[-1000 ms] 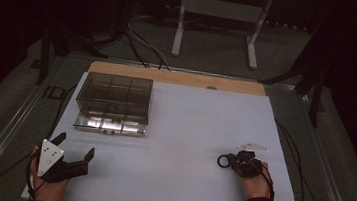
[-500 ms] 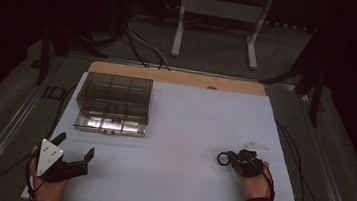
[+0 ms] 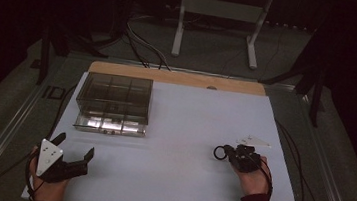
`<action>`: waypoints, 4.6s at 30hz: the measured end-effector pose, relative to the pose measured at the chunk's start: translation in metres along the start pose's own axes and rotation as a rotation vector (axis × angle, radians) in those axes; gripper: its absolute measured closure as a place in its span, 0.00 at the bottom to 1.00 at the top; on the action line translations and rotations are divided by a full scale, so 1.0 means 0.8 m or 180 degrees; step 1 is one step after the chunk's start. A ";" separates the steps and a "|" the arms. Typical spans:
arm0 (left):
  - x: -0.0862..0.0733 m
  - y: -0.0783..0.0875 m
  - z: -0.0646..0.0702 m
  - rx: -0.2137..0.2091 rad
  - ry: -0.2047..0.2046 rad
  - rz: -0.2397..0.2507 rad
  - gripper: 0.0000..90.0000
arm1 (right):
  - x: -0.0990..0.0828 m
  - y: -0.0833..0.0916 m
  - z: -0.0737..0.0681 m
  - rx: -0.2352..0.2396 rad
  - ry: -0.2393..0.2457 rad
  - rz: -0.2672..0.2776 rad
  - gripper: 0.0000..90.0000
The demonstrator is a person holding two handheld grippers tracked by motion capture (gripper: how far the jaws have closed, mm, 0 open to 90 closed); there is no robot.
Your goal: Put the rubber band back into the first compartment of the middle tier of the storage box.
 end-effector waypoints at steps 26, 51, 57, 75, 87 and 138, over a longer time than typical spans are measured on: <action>-0.001 -0.002 0.001 -0.0017 -0.0006 -0.0031 0.01 | 0.048 -0.003 -0.034 0.0094 0.0210 0.0150 0.98; -0.002 -0.002 0.002 -0.0022 -0.0009 -0.0038 0.01 | 0.100 -0.016 -0.071 0.0282 0.0336 0.0303 0.98; -0.002 -0.002 0.002 -0.0021 -0.0016 -0.0037 0.01 | 0.111 -0.018 -0.075 0.0331 0.0313 0.0363 0.98; -0.003 -0.002 0.003 -0.0009 -0.0040 -0.0039 0.01 | 0.140 -0.026 -0.089 0.0440 0.0351 0.0444 0.98; -0.004 -0.003 0.003 -0.0019 -0.0054 -0.0051 0.01 | 0.163 -0.033 -0.095 0.0507 0.0374 0.0484 0.98; -0.007 -0.006 0.005 -0.0043 -0.0091 -0.0081 0.01 | 0.234 -0.105 -0.149 0.0848 0.0471 0.0480 0.98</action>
Point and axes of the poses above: each handheld gripper's, and its own axes: y roughly backward along the jaws, x roughly out of its top, z roughly to its right, the point moved 2 cm from there along -y, roughly forward along the jaws, and after that the axes turned 14 degrees about x, right-handed, at the moved point
